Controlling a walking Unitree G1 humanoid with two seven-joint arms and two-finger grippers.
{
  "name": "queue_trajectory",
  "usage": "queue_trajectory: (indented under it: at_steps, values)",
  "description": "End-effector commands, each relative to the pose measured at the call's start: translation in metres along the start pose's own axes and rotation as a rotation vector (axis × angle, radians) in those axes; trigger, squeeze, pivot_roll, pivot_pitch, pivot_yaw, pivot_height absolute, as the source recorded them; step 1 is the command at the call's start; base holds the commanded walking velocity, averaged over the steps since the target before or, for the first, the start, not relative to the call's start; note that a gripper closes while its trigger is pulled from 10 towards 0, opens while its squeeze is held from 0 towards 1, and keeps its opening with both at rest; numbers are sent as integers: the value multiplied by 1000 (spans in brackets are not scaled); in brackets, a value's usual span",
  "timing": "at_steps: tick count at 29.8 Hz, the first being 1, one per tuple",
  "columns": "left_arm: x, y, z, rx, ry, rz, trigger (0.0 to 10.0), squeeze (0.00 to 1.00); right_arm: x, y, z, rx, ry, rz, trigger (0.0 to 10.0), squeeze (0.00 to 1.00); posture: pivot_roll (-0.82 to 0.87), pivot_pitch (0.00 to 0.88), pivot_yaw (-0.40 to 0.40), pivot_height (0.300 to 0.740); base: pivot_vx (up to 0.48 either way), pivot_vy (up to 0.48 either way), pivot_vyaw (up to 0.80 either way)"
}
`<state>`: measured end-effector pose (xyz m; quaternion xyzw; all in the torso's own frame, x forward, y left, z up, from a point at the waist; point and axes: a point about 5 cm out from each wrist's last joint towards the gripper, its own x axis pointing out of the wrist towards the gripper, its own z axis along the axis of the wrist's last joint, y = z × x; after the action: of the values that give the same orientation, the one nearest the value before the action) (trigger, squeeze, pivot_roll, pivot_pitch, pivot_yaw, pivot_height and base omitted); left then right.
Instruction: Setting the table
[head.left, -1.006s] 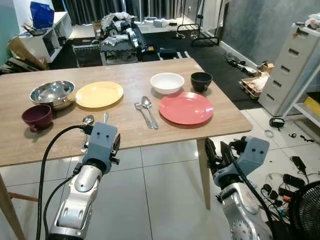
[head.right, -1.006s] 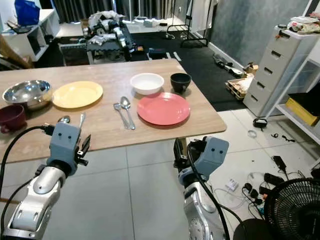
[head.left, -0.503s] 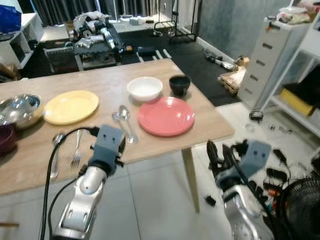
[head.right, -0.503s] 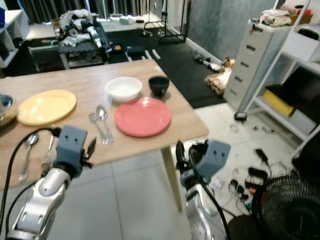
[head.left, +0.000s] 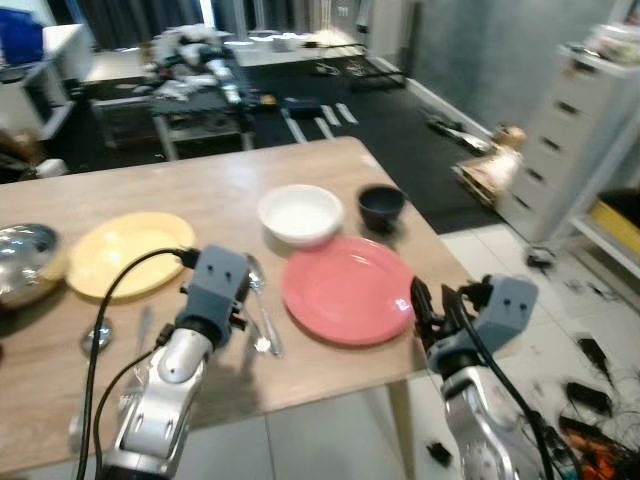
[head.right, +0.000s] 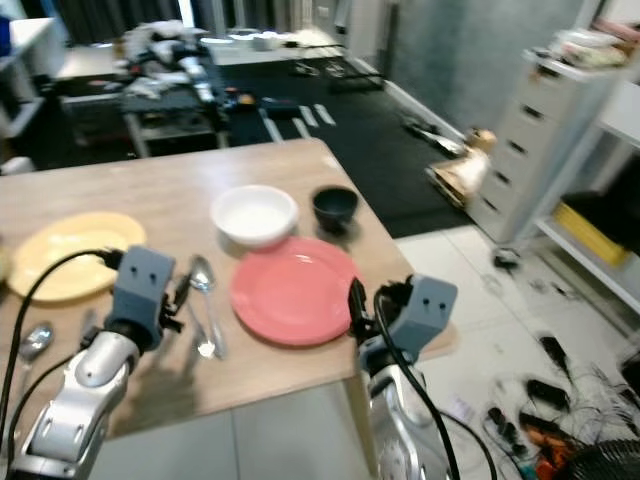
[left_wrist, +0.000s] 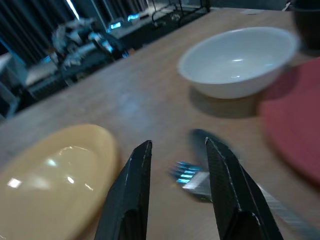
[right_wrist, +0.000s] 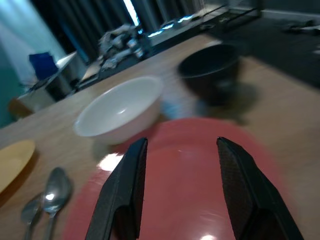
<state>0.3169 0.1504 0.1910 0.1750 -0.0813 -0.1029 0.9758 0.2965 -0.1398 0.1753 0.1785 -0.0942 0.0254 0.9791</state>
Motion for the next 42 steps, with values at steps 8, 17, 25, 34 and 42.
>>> queue_trajectory:
  at_steps: [8, 17, 25, 34, 42]
  values:
    - [-15, 3, 5, 23, 45, -142, 10000, 0, 0, -5, 5, -88, -3, 79, 10000, 0, 98, 78, 122, 740, 0, 0, 0]
    - [-8, 7, -23, -130, 226, -16, 10000, 0, -7, 26, 3, -271, 71, 389, 10000, 0, 106, 90, 103, 740, 0, 0, 0]
    - [-2, 24, -24, -108, 253, -12, 10000, 0, -4, 56, -4, -392, 90, 480, 10000, 0, 104, 103, 112, 740, 0, 0, 0]
    - [22, 22, -27, -78, 254, -43, 10000, 0, 12, 43, -8, -358, 96, 244, 10000, 0, 105, 110, 103, 740, 0, 0, 0]
    - [33, -6, 8, -81, 38, -57, 10000, 0, 16, 1, 21, -381, -33, 15, 10000, 0, 78, 102, 117, 740, 0, 0, 0]
